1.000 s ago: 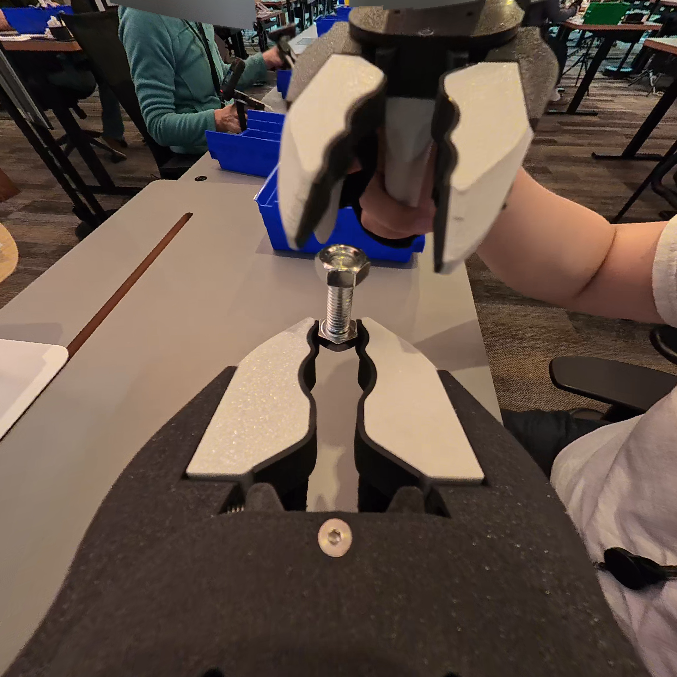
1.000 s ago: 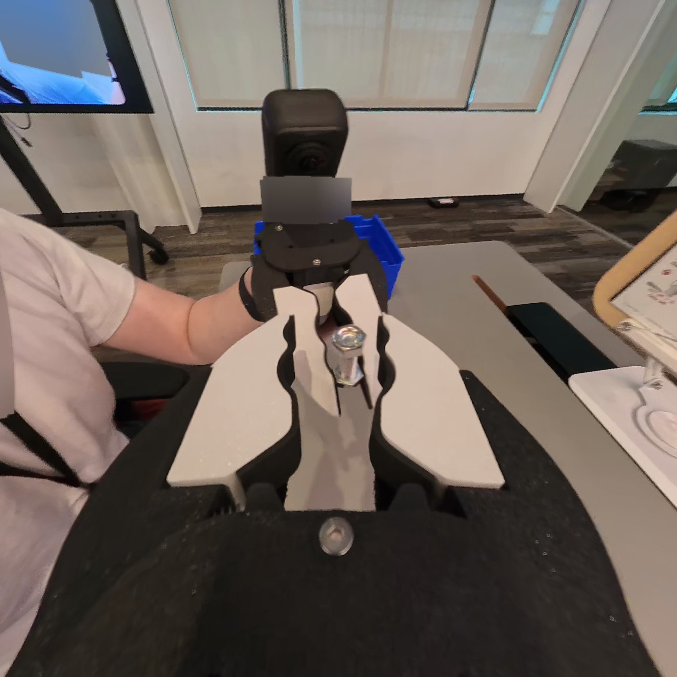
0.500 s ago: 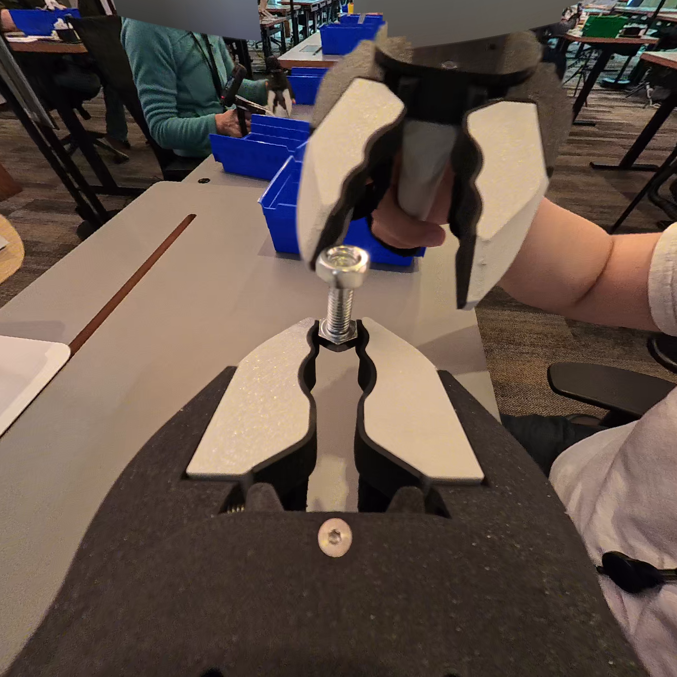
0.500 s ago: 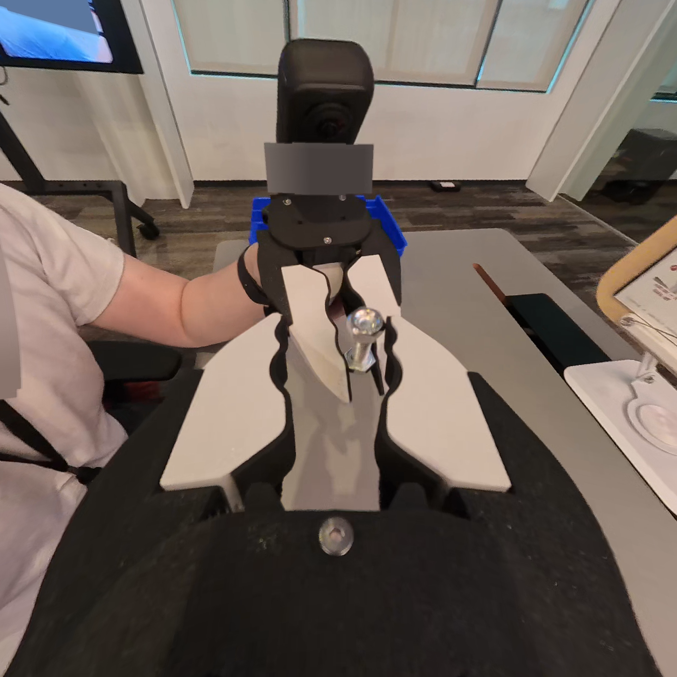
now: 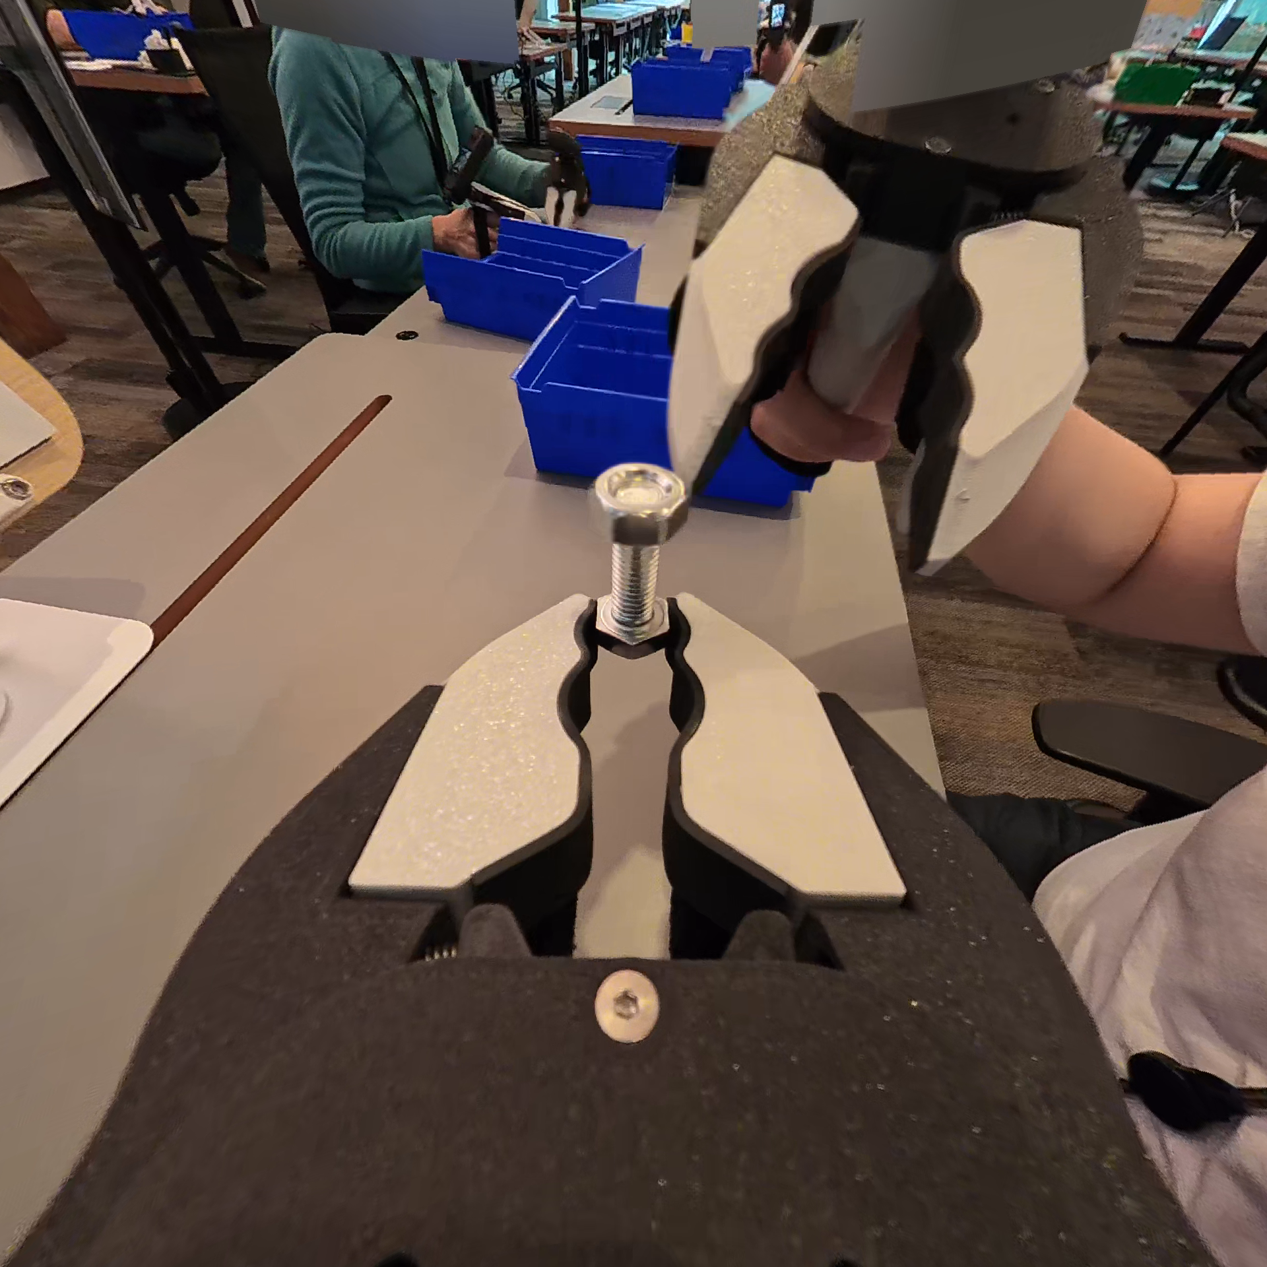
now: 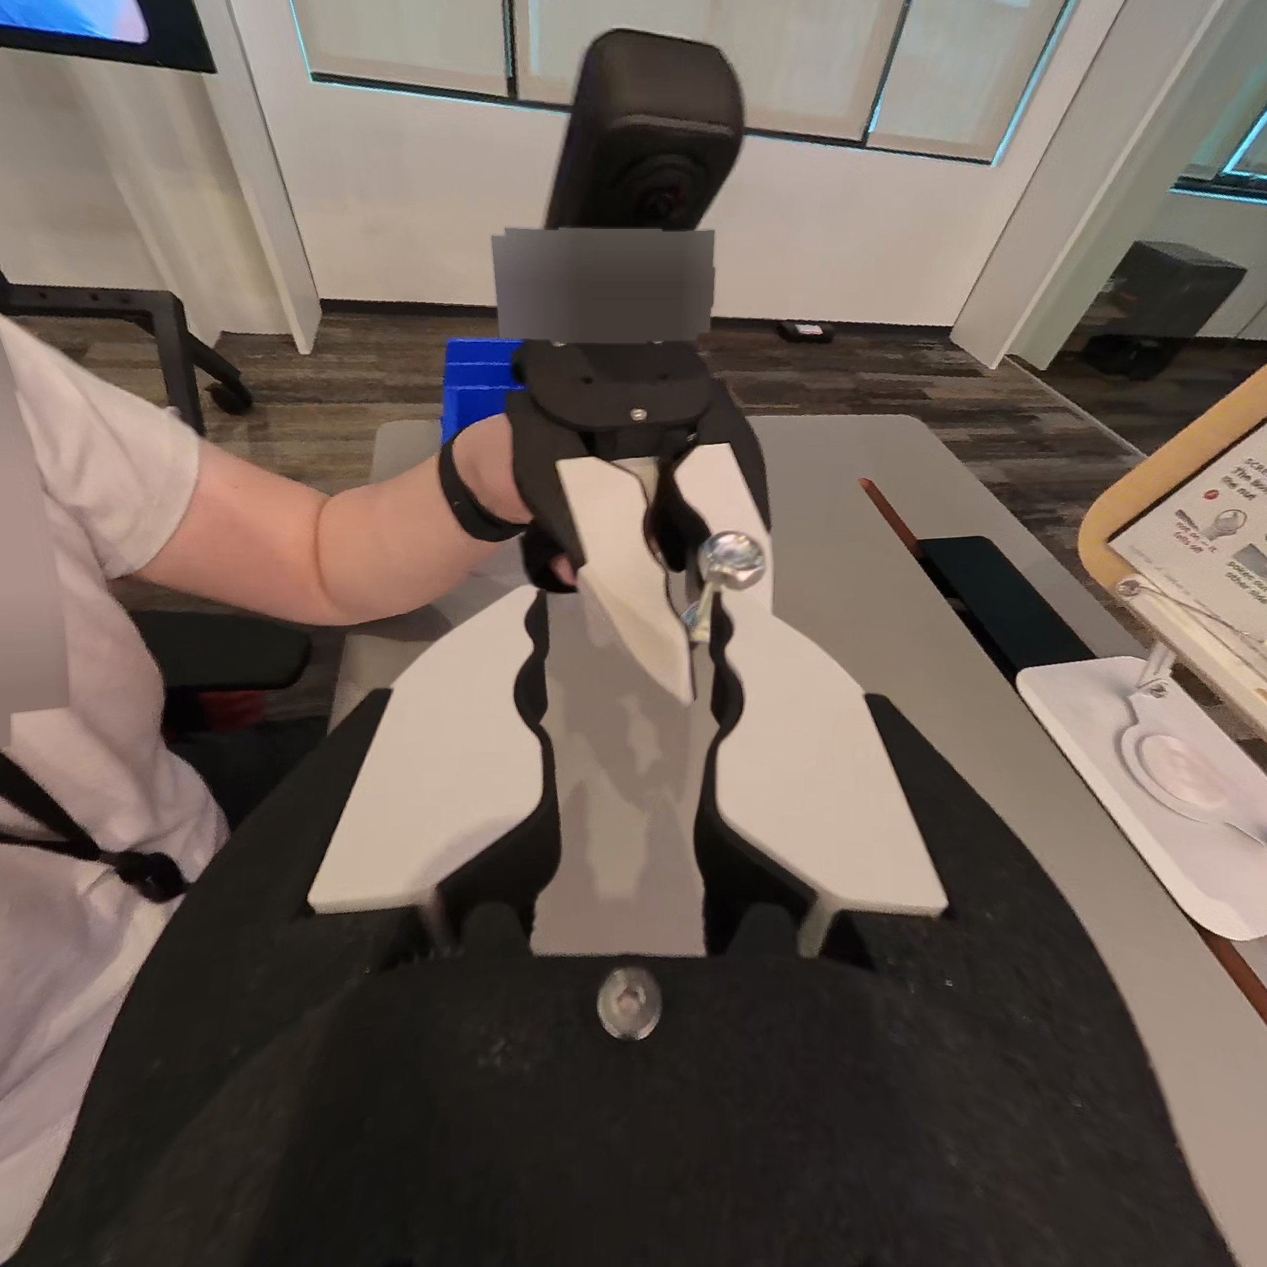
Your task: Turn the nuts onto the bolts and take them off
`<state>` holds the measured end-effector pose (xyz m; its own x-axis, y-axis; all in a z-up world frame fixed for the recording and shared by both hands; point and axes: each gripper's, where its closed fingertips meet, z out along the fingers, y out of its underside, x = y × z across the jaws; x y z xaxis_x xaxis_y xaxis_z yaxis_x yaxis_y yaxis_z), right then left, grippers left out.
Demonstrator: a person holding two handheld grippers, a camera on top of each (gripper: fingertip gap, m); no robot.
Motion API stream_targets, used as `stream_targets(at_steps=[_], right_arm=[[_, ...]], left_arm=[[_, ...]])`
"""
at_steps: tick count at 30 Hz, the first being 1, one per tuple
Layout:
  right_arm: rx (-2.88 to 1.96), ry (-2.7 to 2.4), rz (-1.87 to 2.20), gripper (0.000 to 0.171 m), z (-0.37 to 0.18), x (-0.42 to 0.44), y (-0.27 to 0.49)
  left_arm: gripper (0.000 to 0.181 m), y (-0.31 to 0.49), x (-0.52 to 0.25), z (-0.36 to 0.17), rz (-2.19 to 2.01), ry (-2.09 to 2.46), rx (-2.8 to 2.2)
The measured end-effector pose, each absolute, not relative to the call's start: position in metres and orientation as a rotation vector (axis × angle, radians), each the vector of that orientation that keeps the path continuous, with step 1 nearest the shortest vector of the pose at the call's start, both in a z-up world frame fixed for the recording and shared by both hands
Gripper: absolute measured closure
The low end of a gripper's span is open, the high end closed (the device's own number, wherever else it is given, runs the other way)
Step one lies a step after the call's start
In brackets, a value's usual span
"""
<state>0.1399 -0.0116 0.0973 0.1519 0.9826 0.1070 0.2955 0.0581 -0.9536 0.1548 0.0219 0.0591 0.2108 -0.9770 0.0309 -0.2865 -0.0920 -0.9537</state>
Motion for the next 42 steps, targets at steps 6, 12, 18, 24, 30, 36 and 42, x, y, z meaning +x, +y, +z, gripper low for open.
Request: stream_targets(at_steps=[6,12,18,24,30,36,42], right_arm=[[-1.426,-1.295,0.873,0.119,0.103,0.131,0.003],[-1.427,-1.344,0.879,0.126,0.099,0.136,-0.01],[-1.432,-1.287,0.889,0.123,0.105,0.132,0.006],[-1.442,-1.343,0.931,0.131,0.098,0.138,-0.009],[-1.431,-1.281,0.932,0.122,0.106,0.134,0.005],[-1.449,-1.351,0.958,0.126,0.097,0.137,-0.008],[-1.442,-1.28,0.963,0.125,0.105,0.135,0.005]], left_arm=[[0.163,0.013,0.159,0.059,-0.952,1.273,-1.541],[0.163,0.022,0.155,0.059,-0.946,1.232,-1.561],[0.163,0.015,0.158,0.059,-0.96,1.261,-1.547],[0.163,0.026,0.154,0.059,-0.955,1.211,-1.568],[0.163,0.019,0.158,0.057,-0.965,1.253,-1.561],[0.163,0.024,0.155,0.057,-0.963,1.231,-1.57],[0.163,0.017,0.157,0.058,-0.974,1.26,-1.555]])
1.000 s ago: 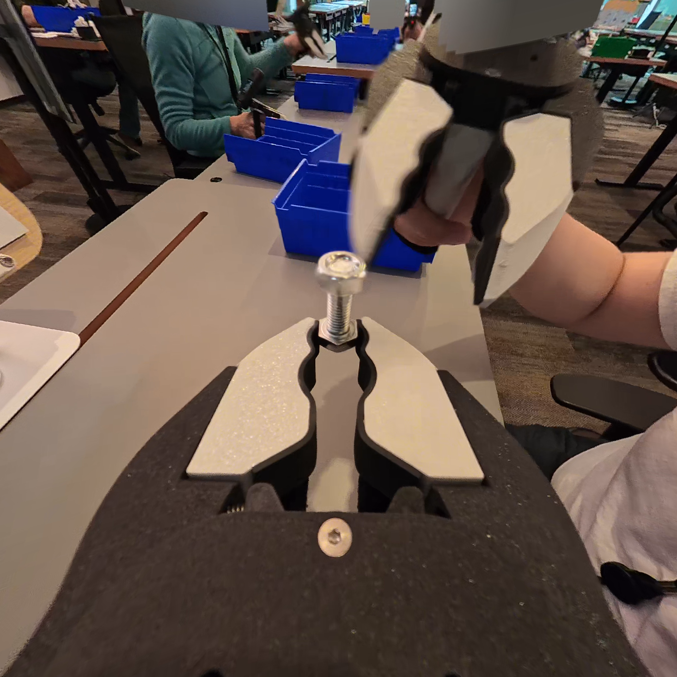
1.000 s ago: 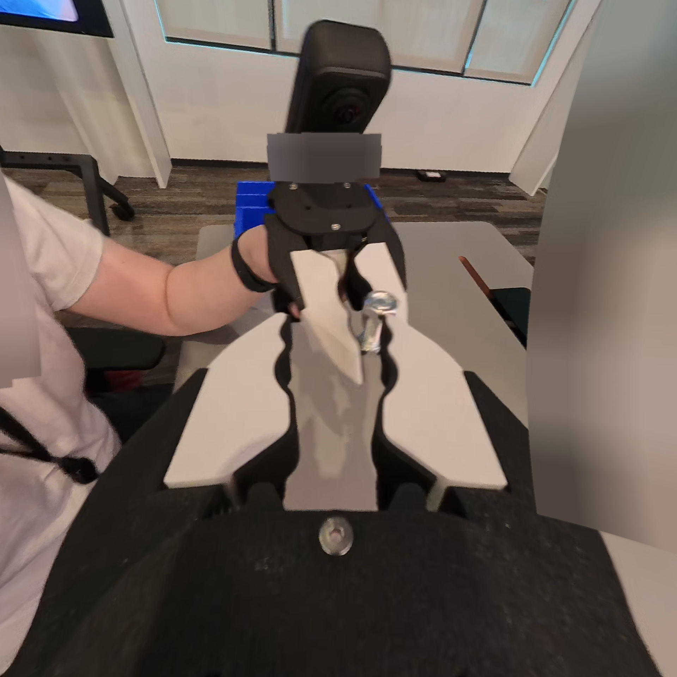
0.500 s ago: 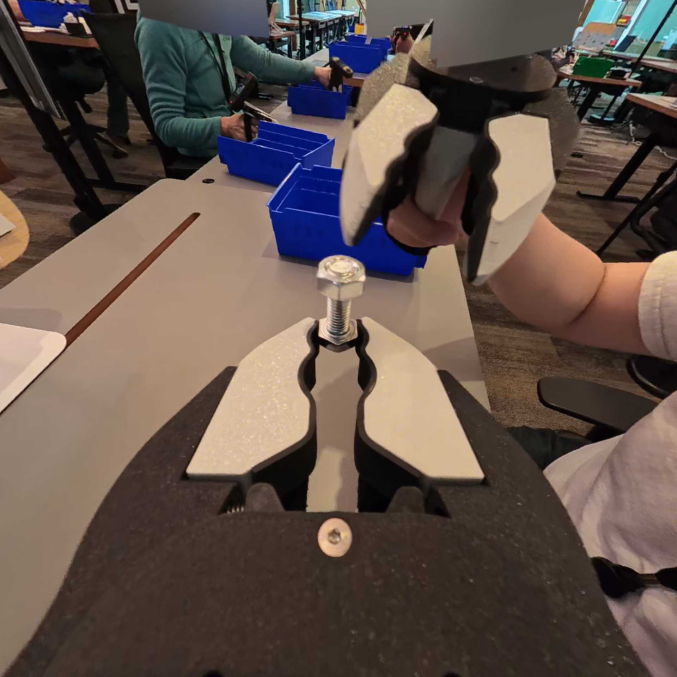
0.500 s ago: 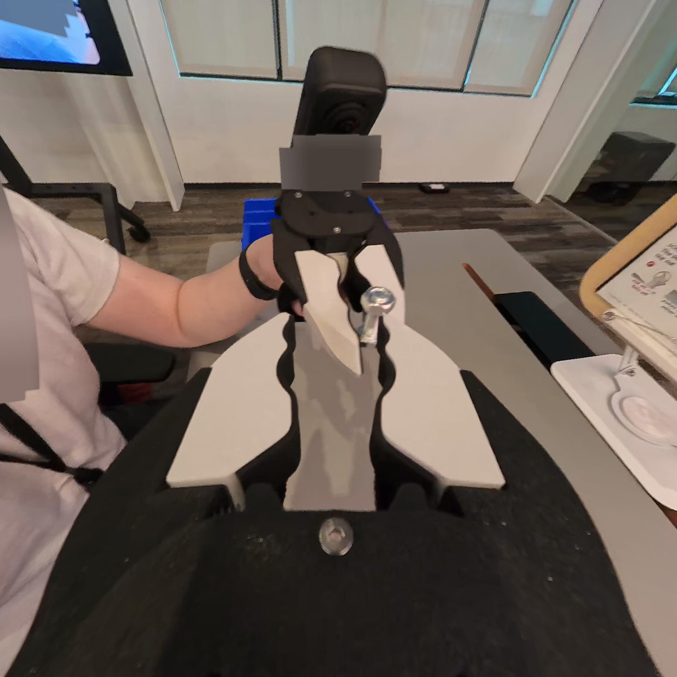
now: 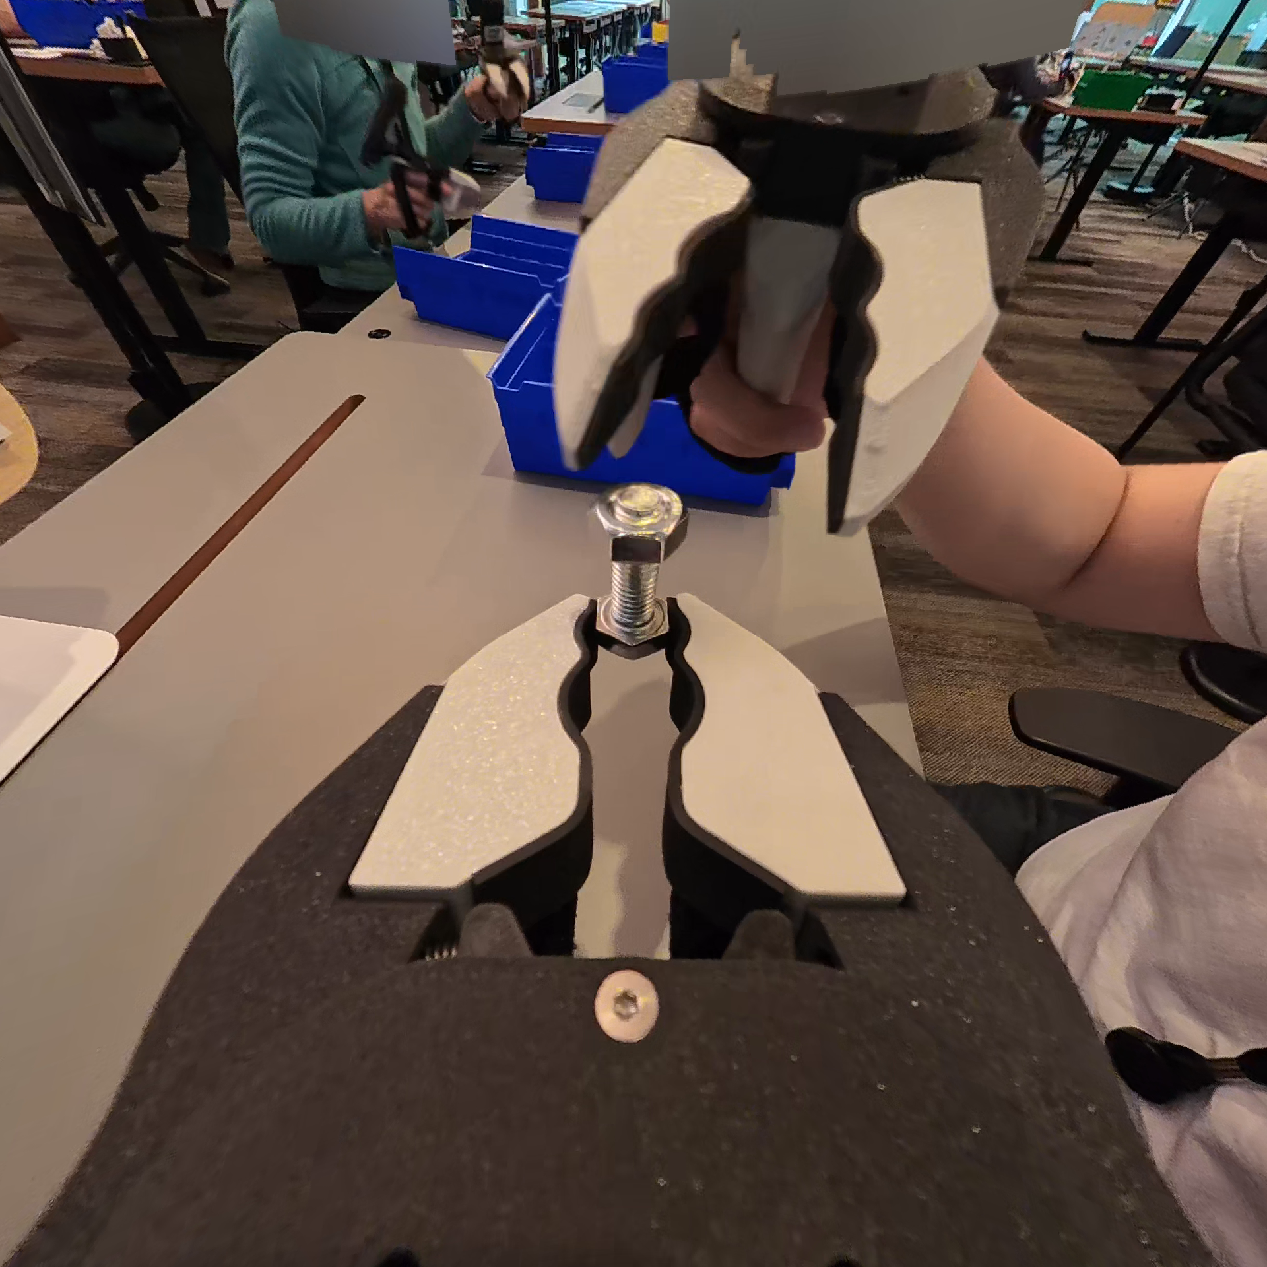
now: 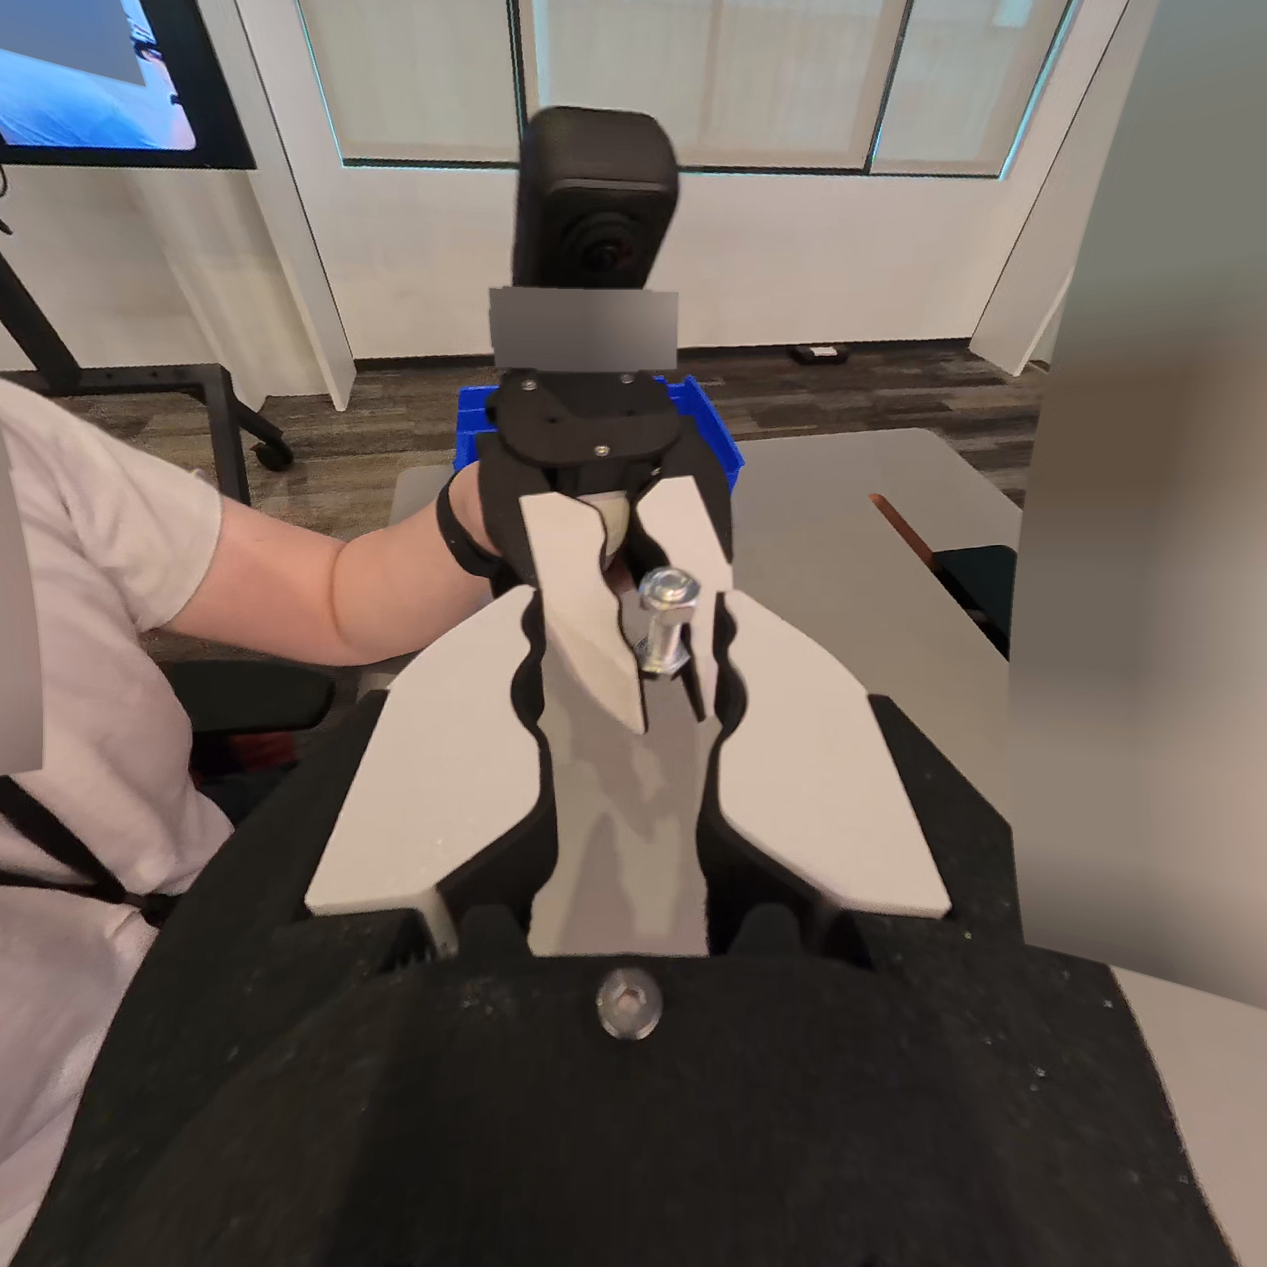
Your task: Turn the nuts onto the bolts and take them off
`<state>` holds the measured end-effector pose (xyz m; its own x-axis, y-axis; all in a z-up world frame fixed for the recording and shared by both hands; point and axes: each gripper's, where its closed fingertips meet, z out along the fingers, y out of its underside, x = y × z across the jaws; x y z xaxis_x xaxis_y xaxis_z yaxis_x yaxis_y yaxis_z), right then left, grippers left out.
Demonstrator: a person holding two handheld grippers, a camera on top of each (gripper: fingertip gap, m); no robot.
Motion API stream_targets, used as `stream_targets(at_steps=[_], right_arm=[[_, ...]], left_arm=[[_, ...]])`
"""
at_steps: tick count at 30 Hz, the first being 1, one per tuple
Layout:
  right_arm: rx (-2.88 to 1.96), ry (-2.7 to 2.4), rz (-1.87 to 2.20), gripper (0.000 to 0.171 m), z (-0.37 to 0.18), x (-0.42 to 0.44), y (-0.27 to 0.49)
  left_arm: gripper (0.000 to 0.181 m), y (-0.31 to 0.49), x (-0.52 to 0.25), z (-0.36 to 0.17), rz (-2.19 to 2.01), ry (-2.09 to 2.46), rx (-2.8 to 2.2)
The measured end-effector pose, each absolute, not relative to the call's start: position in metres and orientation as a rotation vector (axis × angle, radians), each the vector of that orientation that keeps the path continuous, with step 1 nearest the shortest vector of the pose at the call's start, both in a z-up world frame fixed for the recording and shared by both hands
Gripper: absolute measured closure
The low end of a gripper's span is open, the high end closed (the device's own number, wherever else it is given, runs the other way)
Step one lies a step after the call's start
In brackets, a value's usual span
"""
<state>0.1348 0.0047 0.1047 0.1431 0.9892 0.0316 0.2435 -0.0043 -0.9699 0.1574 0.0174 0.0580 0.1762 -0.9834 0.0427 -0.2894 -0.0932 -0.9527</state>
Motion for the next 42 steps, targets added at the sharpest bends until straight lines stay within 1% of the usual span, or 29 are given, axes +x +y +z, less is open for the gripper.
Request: stream_targets(at_steps=[3,5,6,7,8,10,12,13,15,17,18,20,22,25,30,31,32,37,40,41,42], right_arm=[[-1.462,-1.328,0.968,0.123,0.098,0.127,0.002],[-1.476,-1.32,0.929,0.119,0.096,0.131,0.001],[-1.479,-1.327,0.942,0.123,0.096,0.135,-0.004],[-1.475,-1.329,0.972,0.134,0.097,0.138,-0.008],[-1.469,-1.308,0.98,0.135,0.1,0.139,-0.008],[-1.46,-1.27,0.93,0.13,0.104,0.139,0.002],[-1.471,-1.268,0.912,0.121,0.103,0.133,0.009],[-1.478,-1.287,0.929,0.119,0.101,0.129,0.008],[-1.492,-1.331,0.956,0.121,0.096,0.124,0.002],[-1.497,-1.32,0.919,0.115,0.094,0.127,0.0],[-1.491,-1.322,0.912,0.116,0.094,0.131,-0.003],[-1.461,-1.321,0.955,0.131,0.098,0.136,-0.011],[-1.459,-1.267,0.955,0.13,0.103,0.138,-0.004],[-1.485,-1.252,0.961,0.122,0.102,0.132,0.008],[-1.495,-1.297,0.962,0.116,0.095,0.131,-0.003],[-1.479,-1.313,0.977,0.127,0.096,0.134,-0.009],[-1.47,-1.308,0.994,0.133,0.098,0.136,-0.011],[-1.49,-1.237,0.958,0.123,0.101,0.13,0.011],[-1.491,-1.279,0.989,0.122,0.098,0.124,0.004],[-1.493,-1.278,0.969,0.118,0.097,0.126,0.003],[-1.494,-1.278,0.951,0.117,0.096,0.129,0.002]], left_arm=[[0.163,0.02,0.157,0.056,-0.95,1.257,-1.564],[0.163,0.022,0.155,0.055,-0.953,1.252,-1.571],[0.163,0.024,0.154,0.056,-0.955,1.24,-1.573],[0.163,0.025,0.154,0.058,-0.965,1.229,-1.57],[0.163,0.022,0.154,0.059,-0.985,1.235,-1.565],[0.163,0.019,0.156,0.06,-0.988,1.245,-1.557],[0.163,0.017,0.158,0.059,-0.973,1.261,-1.553],[0.163,0.016,0.158,0.058,-0.966,1.263,-1.553],[0.163,0.019,0.157,0.058,-0.954,1.252,-1.558],[0.163,0.021,0.155,0.058,-0.965,1.244,-1.564],[0.163,0.023,0.154,0.058,-0.963,1.233,-1.567],[0.163,0.025,0.153,0.06,-0.966,1.224,-1.568],[0.163,0.022,0.154,0.061,-0.985,1.23,-1.561],[0.163,0.018,0.157,0.059,-0.97,1.249,-1.556],[0.163,0.024,0.153,0.059,-0.962,1.224,-1.57],[0.163,0.026,0.152,0.06,-0.965,1.208,-1.572],[0.163,0.026,0.151,0.061,-0.974,1.207,-1.569],[0.163,0.018,0.155,0.061,-0.978,1.243,-1.556],[0.163,0.021,0.155,0.059,-0.967,1.234,-1.565],[0.163,0.021,0.154,0.059,-0.975,1.234,-1.567],[0.163,0.022,0.153,0.059,-0.975,1.226,-1.57]])
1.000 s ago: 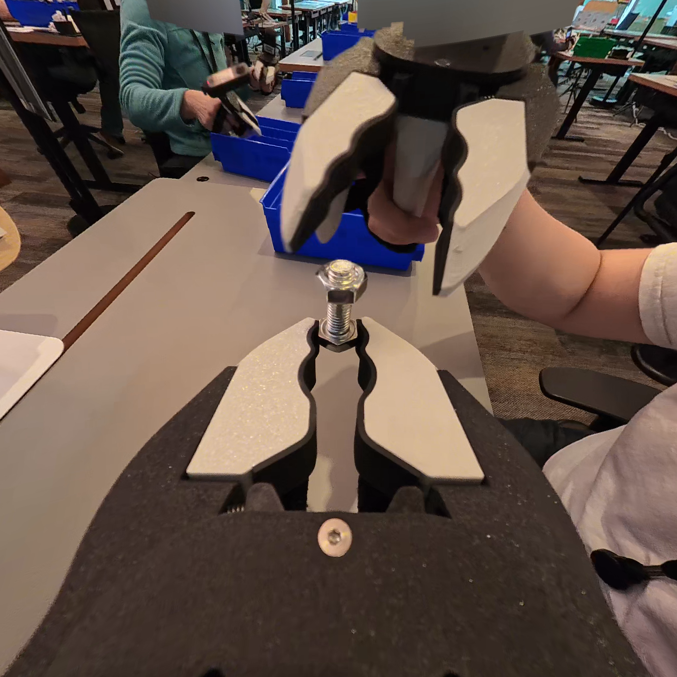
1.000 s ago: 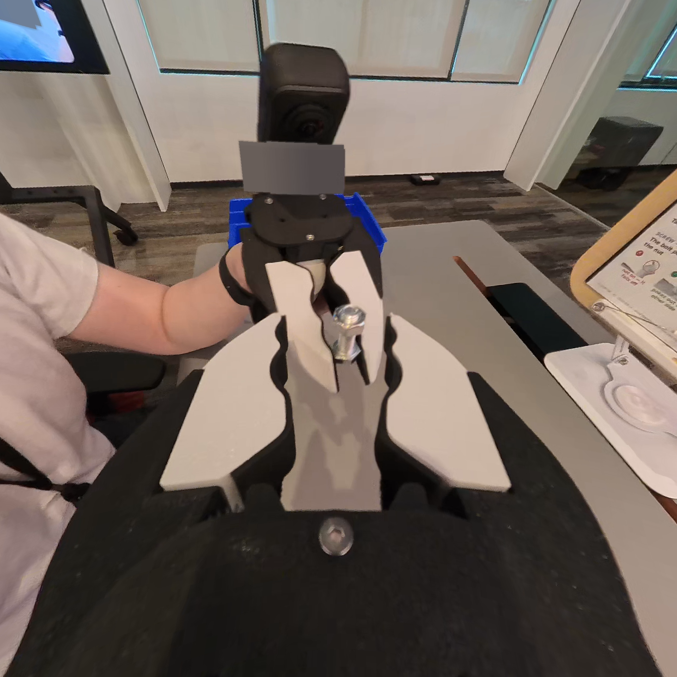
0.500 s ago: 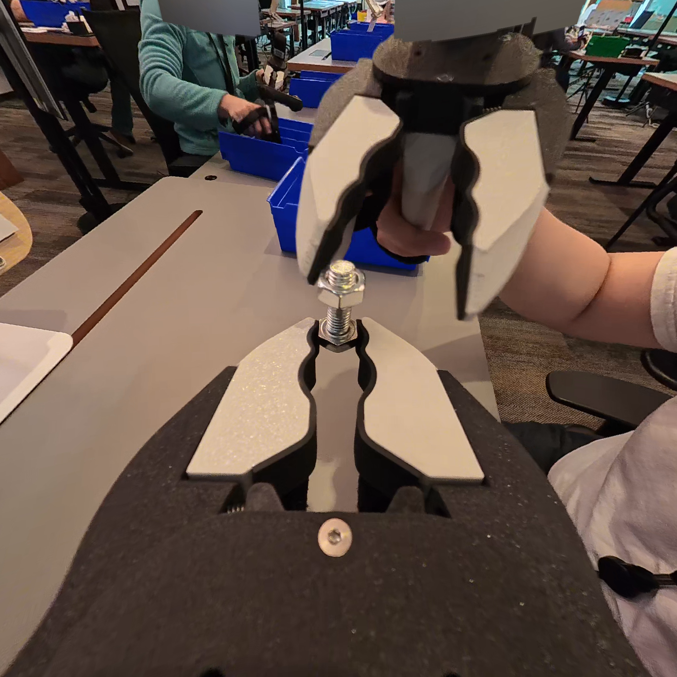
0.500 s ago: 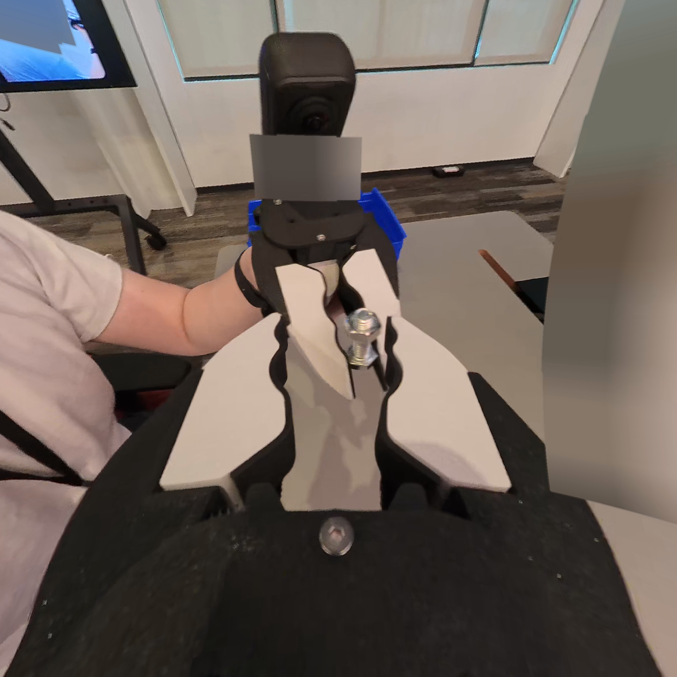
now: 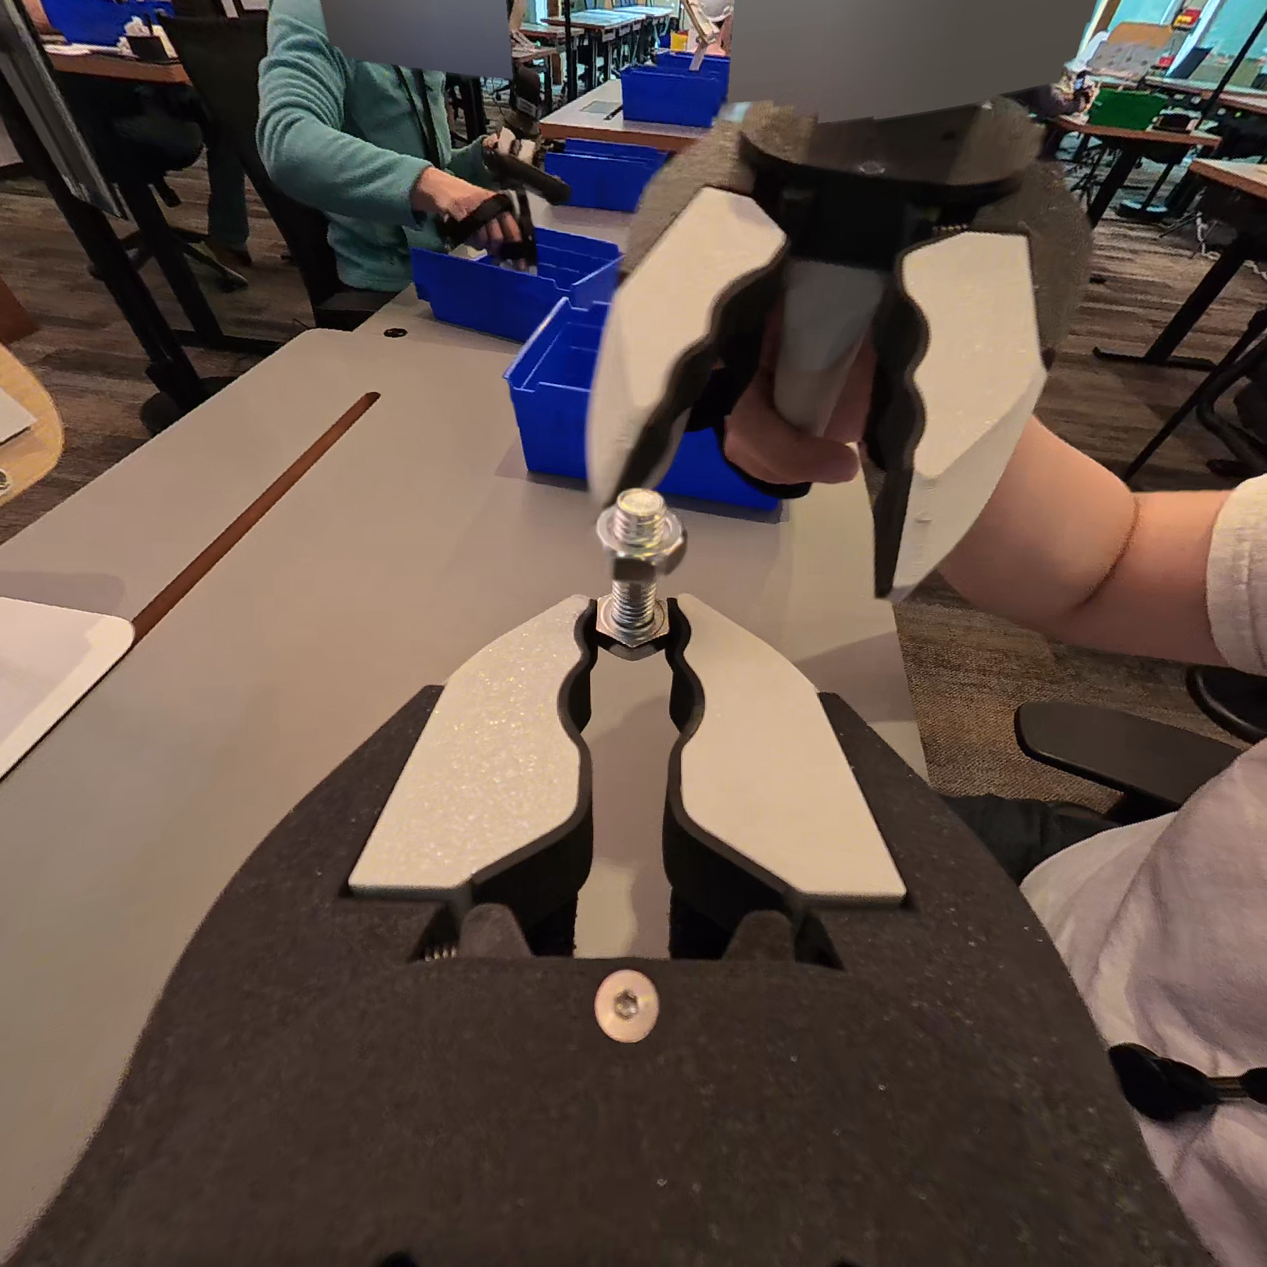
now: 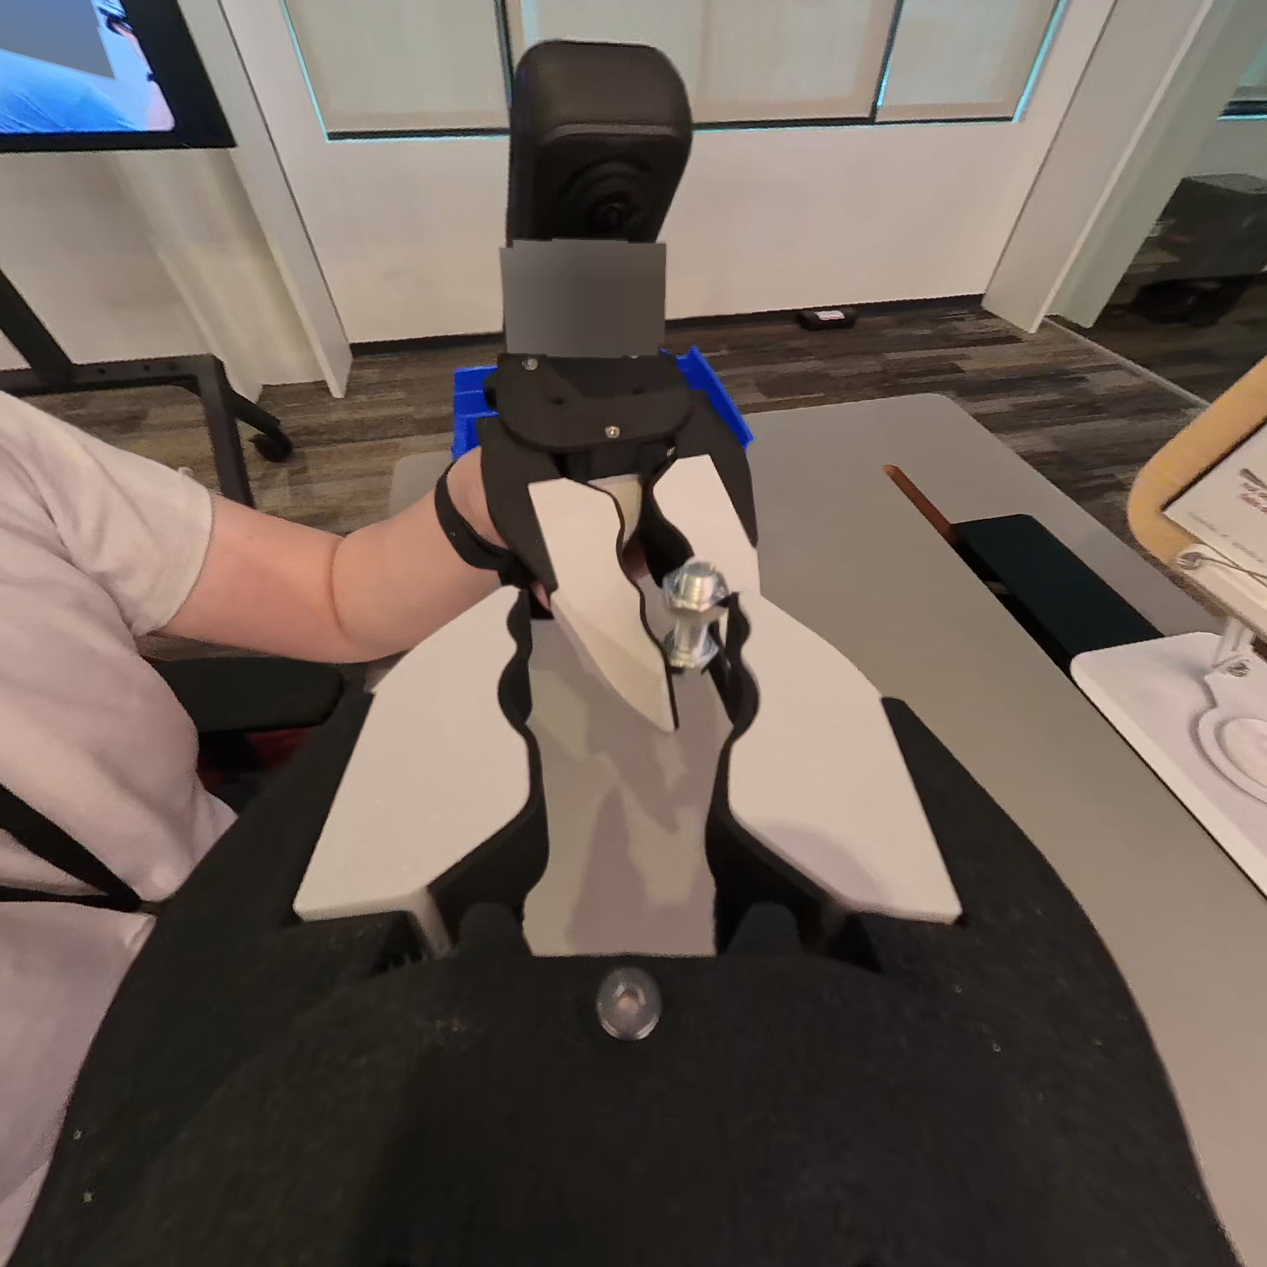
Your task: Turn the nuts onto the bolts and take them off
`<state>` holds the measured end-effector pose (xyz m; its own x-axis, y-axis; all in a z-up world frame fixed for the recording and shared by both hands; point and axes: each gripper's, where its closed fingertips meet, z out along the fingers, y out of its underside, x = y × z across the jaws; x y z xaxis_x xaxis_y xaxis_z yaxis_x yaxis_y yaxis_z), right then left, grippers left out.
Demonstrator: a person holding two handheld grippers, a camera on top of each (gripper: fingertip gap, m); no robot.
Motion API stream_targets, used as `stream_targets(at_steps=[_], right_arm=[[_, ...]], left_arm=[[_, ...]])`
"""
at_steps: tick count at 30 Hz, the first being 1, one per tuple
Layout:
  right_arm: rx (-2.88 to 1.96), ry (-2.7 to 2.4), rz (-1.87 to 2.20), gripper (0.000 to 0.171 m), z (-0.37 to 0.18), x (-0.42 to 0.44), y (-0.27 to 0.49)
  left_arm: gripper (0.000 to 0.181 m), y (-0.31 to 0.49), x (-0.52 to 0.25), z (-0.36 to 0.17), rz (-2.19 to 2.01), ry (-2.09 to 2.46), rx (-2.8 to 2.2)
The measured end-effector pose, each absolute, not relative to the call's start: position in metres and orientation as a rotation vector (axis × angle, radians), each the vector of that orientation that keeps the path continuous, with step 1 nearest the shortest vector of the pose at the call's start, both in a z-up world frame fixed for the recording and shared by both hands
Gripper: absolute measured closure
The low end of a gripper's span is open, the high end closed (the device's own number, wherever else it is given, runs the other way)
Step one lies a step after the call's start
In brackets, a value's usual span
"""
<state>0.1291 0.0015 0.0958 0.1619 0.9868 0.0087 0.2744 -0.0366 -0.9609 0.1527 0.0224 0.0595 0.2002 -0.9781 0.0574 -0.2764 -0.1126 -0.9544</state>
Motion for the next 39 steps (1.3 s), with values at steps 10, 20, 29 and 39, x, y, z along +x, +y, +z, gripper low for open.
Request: stream_targets(at_steps=[10,20,29,39], right_arm=[[-1.475,-1.268,0.965,0.121,0.1,0.127,0.002],[-1.388,-1.272,1.01,0.132,0.102,0.135,0.005],[-1.397,-1.259,1.018,0.144,0.099,0.129,0.006],[-1.435,-1.195,0.928,0.154,0.098,0.127,0.015]], left_arm=[[0.163,0.021,0.154,0.059,-0.978,1.23,-1.568],[0.163,0.005,0.158,0.066,-1.05,1.27,-1.522],[0.163,0.009,0.158,0.066,-1.023,1.249,-1.537],[0.163,0.015,0.158,0.065,-0.999,1.218,-1.555]])
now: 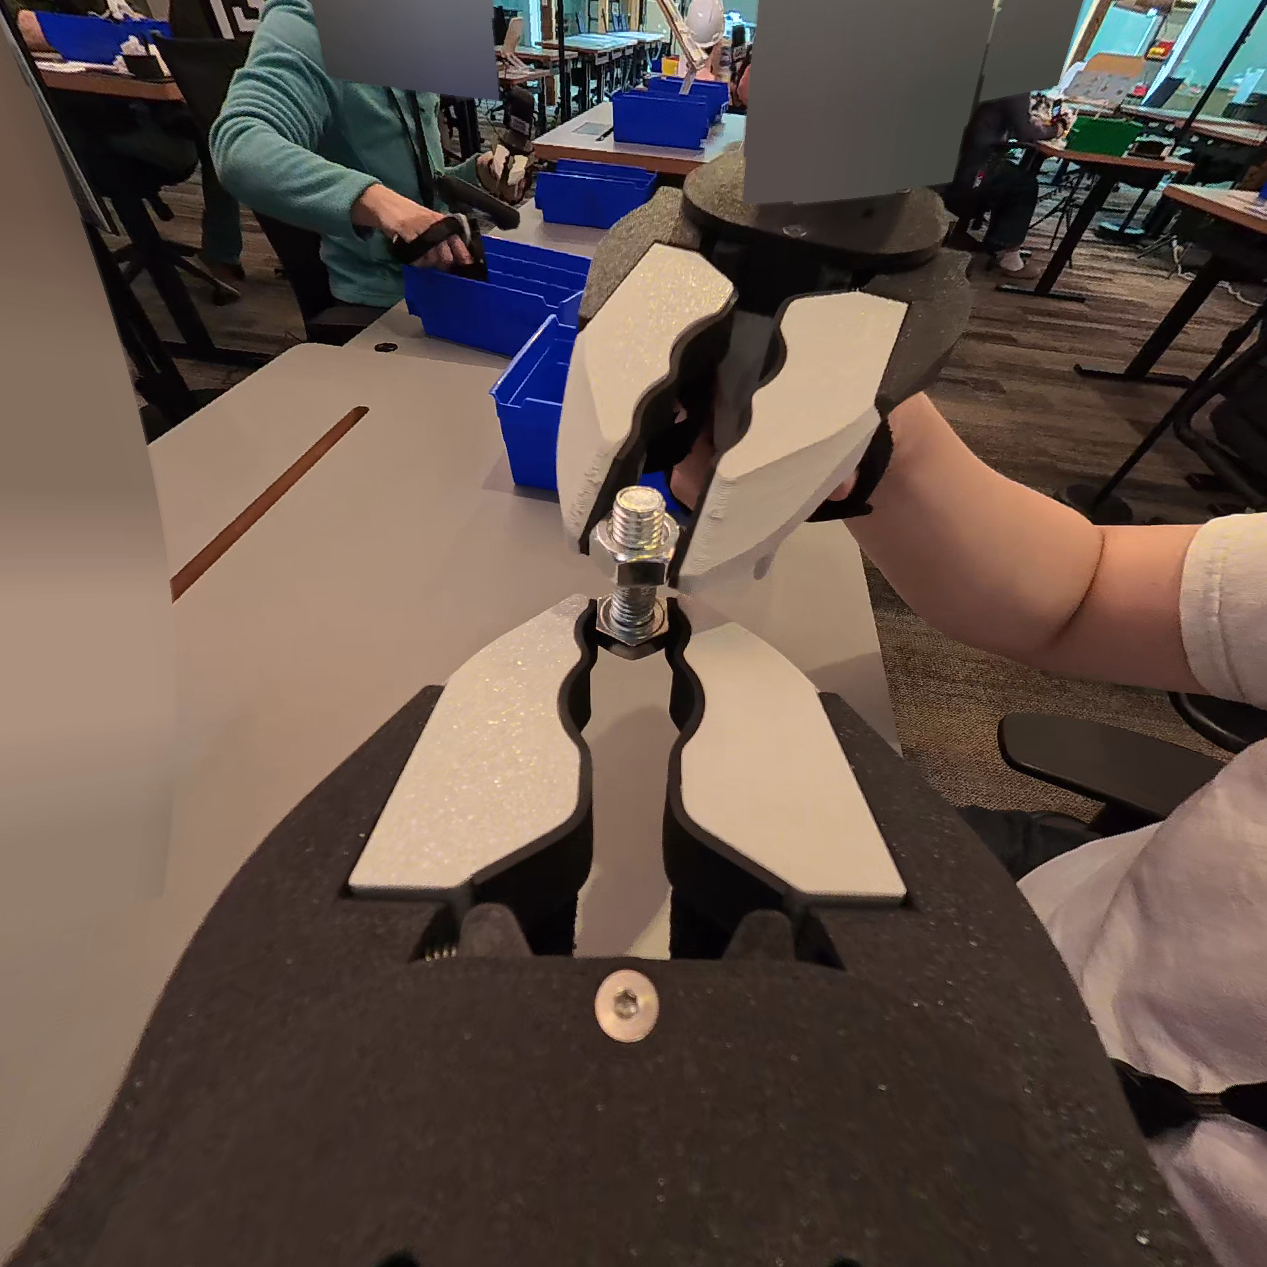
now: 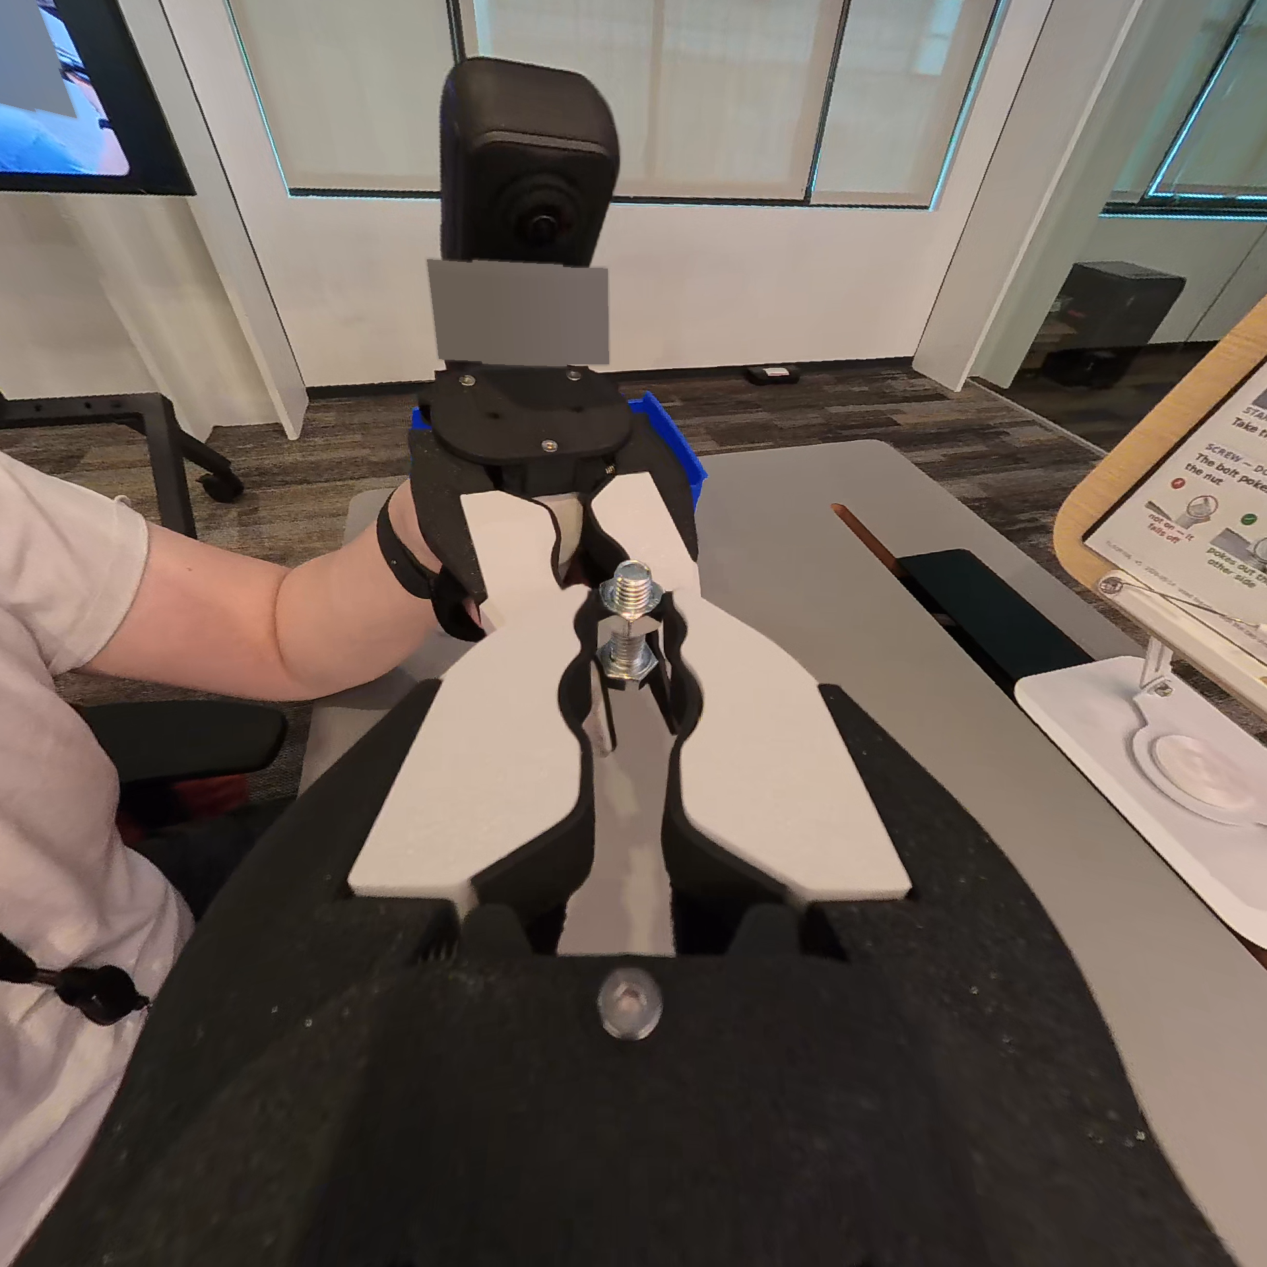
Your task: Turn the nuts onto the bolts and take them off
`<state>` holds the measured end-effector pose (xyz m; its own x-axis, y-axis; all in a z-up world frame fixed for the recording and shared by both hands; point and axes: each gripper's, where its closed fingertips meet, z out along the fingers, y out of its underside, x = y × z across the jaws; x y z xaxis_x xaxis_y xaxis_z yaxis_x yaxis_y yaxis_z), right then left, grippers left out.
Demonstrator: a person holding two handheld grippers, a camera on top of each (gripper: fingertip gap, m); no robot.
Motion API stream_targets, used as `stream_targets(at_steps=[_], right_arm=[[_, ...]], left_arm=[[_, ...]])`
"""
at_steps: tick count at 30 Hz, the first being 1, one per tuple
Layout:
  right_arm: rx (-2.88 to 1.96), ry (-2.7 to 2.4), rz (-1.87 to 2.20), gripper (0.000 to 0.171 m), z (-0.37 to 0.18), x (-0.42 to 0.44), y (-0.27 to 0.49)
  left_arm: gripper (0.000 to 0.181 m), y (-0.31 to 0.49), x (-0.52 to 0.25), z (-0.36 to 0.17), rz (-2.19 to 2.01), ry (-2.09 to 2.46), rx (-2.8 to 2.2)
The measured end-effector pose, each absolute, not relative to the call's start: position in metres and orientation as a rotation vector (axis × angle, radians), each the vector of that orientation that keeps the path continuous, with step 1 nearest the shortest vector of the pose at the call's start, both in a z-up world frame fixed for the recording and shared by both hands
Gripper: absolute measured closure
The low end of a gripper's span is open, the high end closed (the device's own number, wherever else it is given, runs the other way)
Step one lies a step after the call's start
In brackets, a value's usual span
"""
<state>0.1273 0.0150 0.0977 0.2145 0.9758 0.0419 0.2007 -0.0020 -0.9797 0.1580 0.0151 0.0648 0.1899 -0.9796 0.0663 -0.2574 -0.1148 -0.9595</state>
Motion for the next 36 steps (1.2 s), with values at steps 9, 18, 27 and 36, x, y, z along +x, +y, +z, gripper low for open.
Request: stream_targets(at_steps=[9,18,27,36], right_arm=[[-1.428,-1.188,0.937,0.154,0.097,0.126,0.017],[-1.433,-1.197,0.954,0.154,0.097,0.125,0.016],[-1.462,-1.091,0.909,0.154,0.116,0.157,0.03],[-2.013,-0.709,0.222,0.154,0.099,0.413,0.072]], left_arm=[[0.163,0.017,0.158,0.064,-0.99,1.216,-1.557],[0.163,0.017,0.157,0.065,-0.975,1.22,-1.544],[0.145,0.023,0.155,0.066,-0.935,1.184,-1.539],[0.153,0.03,0.146,0.069,-0.919,1.14,-1.559]])
